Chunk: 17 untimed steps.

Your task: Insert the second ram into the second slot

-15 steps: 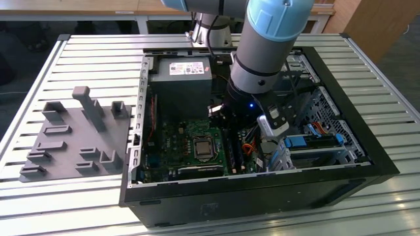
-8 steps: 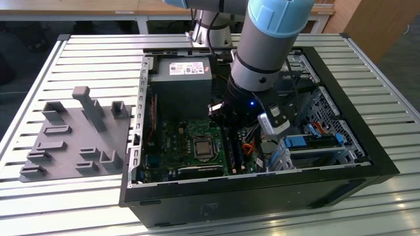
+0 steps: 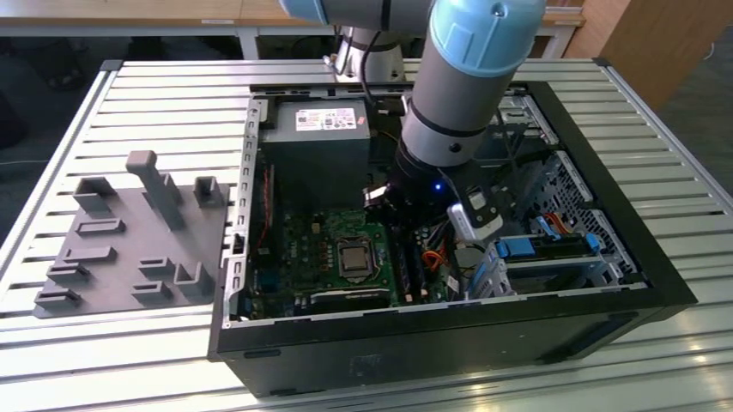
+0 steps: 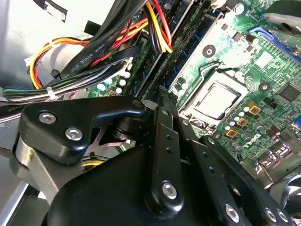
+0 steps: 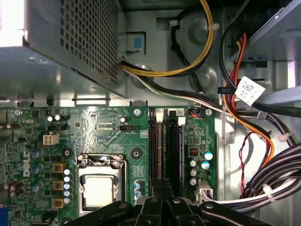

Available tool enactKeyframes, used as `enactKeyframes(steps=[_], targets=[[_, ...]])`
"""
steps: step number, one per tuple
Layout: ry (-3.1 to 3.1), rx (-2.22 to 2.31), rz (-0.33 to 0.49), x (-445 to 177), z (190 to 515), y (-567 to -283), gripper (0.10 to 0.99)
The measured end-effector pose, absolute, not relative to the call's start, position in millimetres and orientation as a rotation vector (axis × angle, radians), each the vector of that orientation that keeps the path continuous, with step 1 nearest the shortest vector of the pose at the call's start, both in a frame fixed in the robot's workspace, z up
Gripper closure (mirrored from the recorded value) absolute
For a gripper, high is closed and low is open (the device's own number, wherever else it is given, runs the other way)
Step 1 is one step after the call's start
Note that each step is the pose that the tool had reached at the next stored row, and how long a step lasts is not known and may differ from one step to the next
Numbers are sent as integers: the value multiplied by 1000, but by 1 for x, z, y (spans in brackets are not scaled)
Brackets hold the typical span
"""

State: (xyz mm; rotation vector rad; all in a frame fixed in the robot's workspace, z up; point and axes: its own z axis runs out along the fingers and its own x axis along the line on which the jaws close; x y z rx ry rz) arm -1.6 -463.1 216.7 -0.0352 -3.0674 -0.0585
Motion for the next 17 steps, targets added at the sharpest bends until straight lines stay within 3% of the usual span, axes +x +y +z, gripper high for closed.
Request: enactKeyframes(steps=[17], targets=[[-3067,-34,-59,-2,229,-463,980]])
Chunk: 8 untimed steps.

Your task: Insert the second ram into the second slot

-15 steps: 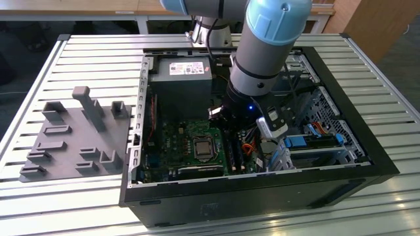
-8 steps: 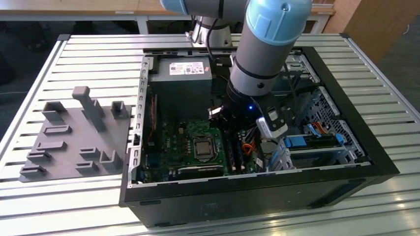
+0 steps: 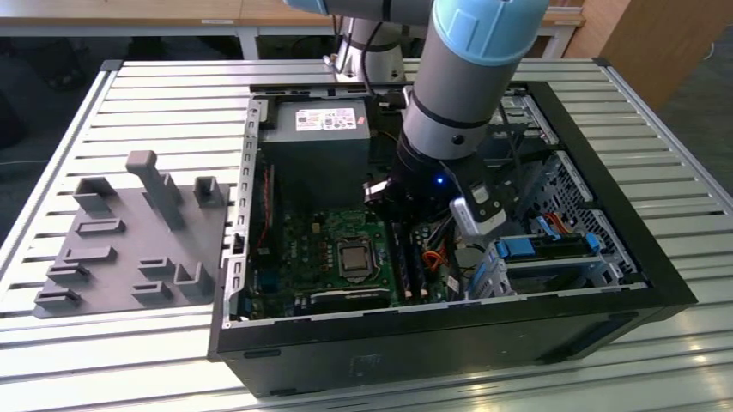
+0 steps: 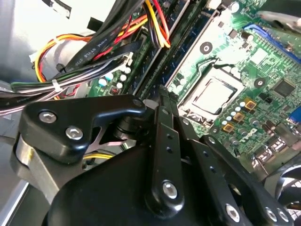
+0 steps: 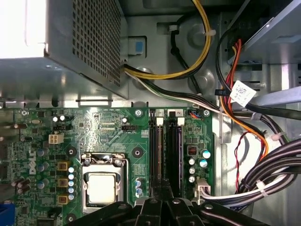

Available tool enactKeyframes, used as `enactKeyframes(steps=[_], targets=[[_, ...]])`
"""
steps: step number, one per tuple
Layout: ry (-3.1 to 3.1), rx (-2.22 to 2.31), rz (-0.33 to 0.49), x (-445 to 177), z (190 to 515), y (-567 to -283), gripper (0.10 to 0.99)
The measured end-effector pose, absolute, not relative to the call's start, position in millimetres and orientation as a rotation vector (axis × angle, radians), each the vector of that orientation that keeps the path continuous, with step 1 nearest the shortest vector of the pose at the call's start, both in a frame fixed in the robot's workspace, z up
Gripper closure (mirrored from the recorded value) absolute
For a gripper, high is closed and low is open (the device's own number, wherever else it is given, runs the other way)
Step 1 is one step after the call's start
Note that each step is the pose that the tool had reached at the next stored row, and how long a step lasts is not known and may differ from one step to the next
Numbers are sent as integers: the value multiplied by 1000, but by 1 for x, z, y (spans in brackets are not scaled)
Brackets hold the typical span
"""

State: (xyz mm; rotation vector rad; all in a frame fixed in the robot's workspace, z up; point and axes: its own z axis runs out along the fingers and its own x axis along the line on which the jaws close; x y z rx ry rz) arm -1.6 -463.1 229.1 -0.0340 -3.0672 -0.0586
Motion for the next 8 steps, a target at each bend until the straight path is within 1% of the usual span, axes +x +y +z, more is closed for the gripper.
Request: enactKeyframes(steps=[7,8], targets=[[-3067,-34,-59,-2,234,-463,980],[-3067,-34,-59,-2,243,-463,980]])
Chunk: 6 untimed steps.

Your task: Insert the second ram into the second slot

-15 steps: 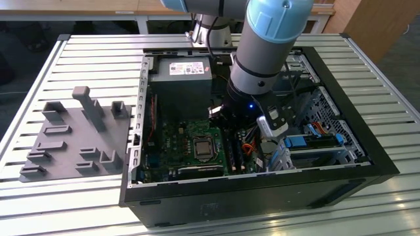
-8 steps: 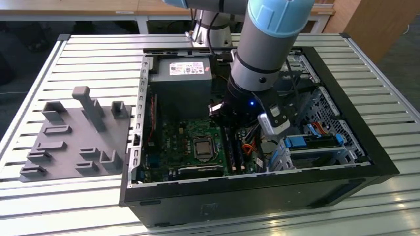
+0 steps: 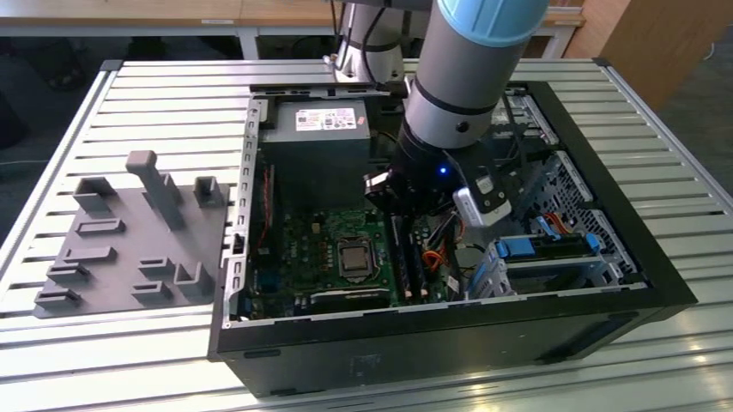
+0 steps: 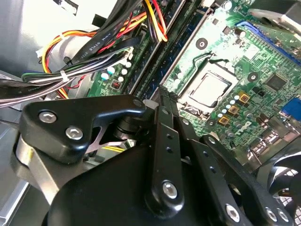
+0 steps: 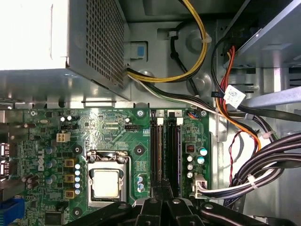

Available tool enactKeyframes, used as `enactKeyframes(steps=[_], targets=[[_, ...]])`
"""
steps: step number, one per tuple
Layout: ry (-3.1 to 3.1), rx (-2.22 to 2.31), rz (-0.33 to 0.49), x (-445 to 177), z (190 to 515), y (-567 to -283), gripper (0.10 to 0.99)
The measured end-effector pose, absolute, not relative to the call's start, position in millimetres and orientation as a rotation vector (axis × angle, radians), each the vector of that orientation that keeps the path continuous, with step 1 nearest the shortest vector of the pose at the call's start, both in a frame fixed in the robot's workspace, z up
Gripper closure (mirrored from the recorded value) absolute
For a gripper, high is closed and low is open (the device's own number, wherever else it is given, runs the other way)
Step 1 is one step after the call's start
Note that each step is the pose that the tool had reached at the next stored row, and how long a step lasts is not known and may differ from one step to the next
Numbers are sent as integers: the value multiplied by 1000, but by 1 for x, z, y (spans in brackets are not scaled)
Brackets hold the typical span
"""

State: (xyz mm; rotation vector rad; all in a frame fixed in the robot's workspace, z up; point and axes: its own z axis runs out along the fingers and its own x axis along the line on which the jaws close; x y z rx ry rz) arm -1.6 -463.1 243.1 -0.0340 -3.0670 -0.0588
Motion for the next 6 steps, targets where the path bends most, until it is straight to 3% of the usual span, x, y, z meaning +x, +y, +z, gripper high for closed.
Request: enactKeyframes(steps=[6], targets=[[-3067,-34,-58,-2,244,-463,980]])
